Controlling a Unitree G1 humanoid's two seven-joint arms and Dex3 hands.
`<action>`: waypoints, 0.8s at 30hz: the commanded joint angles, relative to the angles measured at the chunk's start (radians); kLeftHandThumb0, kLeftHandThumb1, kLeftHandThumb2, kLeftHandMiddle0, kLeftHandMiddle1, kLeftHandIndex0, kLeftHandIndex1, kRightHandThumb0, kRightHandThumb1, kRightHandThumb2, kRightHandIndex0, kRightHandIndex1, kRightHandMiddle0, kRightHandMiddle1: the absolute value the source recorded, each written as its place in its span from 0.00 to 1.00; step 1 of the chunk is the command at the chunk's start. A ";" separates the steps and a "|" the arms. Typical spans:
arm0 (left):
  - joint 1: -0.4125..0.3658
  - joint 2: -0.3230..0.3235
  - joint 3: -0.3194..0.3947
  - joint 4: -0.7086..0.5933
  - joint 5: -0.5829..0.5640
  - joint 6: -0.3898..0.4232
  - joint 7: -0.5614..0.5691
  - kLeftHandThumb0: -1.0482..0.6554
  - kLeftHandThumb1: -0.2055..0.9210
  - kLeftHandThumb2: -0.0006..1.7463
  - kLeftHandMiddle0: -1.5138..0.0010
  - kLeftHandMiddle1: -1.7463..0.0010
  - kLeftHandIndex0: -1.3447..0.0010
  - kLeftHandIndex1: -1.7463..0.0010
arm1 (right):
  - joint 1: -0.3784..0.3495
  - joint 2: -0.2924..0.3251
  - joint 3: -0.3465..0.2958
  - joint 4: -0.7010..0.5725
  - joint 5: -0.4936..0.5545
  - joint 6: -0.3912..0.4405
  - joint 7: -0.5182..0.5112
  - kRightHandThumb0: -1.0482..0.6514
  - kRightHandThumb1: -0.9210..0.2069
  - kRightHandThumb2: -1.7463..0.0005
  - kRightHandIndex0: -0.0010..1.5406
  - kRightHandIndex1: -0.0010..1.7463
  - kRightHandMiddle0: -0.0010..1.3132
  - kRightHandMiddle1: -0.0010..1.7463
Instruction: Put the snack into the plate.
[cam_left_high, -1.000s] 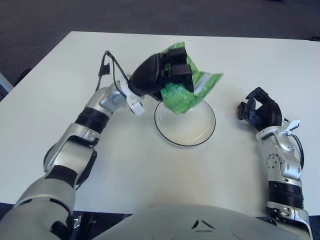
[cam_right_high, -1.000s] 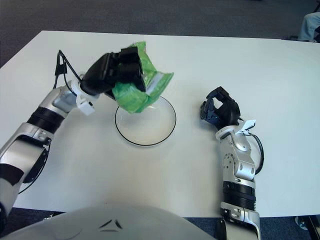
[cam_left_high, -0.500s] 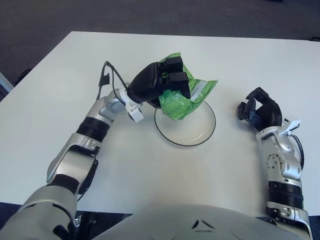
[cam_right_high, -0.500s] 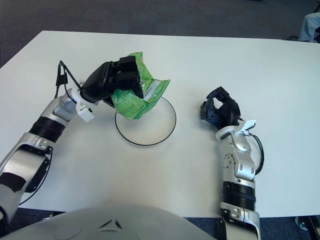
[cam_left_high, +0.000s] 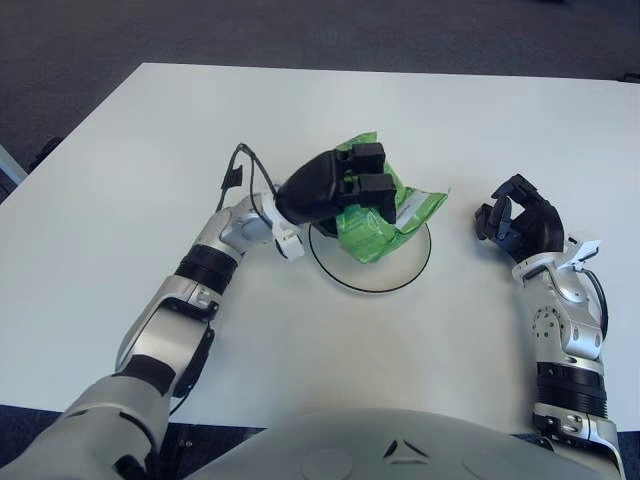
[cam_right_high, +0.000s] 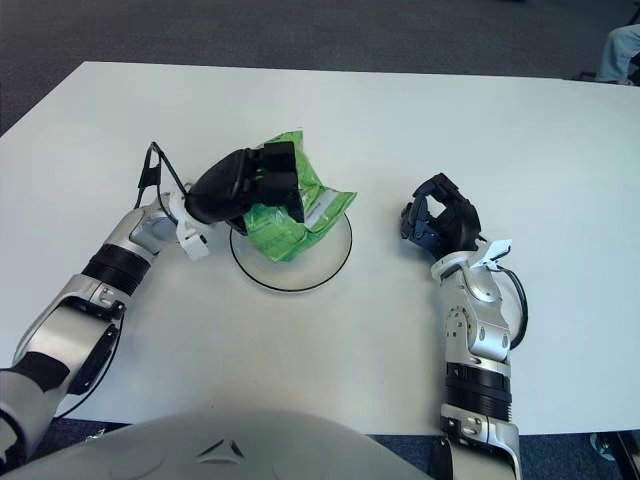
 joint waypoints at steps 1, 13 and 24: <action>-0.031 0.025 -0.025 0.011 0.002 0.026 -0.057 0.90 0.40 0.80 0.56 0.00 0.42 0.00 | 0.050 0.033 0.005 0.059 -0.002 0.059 -0.016 0.34 0.47 0.30 0.75 1.00 0.43 1.00; -0.013 -0.006 -0.041 -0.004 0.025 0.040 -0.079 0.88 0.48 0.74 0.61 0.00 0.48 0.00 | 0.055 0.033 0.010 0.046 0.000 0.066 -0.016 0.35 0.46 0.30 0.75 1.00 0.42 1.00; -0.017 0.010 -0.045 -0.010 0.157 0.046 -0.040 0.62 0.65 0.57 0.71 0.00 0.67 0.13 | 0.052 0.036 0.007 0.037 0.003 0.087 -0.030 0.35 0.46 0.30 0.75 1.00 0.42 1.00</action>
